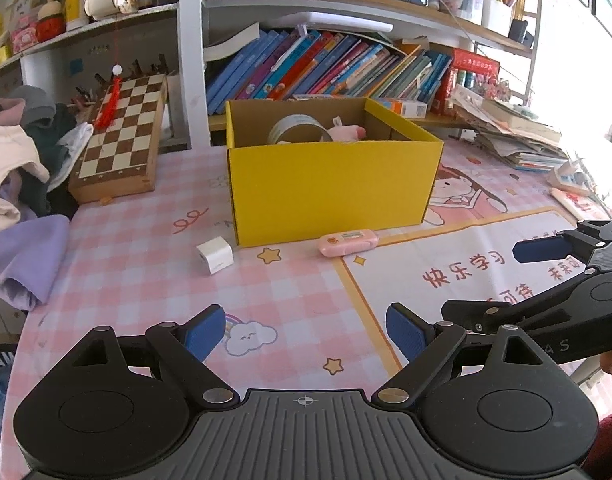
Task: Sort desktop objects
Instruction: 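Move left gripper to white plug cube while right gripper approaches pink stick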
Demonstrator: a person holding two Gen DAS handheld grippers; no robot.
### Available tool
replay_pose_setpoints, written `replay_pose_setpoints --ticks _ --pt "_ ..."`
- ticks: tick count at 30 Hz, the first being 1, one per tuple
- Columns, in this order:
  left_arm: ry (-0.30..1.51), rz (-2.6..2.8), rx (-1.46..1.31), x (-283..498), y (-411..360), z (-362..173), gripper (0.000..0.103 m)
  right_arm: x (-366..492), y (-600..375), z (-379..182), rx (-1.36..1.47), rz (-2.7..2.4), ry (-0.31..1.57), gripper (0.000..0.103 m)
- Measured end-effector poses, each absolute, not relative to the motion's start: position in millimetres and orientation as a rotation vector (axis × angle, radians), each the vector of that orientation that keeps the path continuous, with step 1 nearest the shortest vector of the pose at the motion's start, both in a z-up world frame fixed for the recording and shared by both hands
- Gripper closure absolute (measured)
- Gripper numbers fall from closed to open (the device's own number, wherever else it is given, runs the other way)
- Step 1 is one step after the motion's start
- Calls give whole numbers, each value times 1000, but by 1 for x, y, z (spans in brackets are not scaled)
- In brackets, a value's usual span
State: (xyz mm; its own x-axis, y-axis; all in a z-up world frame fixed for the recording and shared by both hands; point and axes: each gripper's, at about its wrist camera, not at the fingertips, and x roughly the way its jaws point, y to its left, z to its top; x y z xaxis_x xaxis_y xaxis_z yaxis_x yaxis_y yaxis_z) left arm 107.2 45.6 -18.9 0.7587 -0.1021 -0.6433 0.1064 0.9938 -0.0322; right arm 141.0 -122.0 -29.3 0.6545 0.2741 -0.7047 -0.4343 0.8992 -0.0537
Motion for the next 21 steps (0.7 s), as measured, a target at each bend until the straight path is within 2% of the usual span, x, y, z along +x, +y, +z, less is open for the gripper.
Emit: replay_pose_setpoints --ticks 21 --pt "728 -22 4 137 51 -26 13 188 -114 -41 -215 467 820 6"
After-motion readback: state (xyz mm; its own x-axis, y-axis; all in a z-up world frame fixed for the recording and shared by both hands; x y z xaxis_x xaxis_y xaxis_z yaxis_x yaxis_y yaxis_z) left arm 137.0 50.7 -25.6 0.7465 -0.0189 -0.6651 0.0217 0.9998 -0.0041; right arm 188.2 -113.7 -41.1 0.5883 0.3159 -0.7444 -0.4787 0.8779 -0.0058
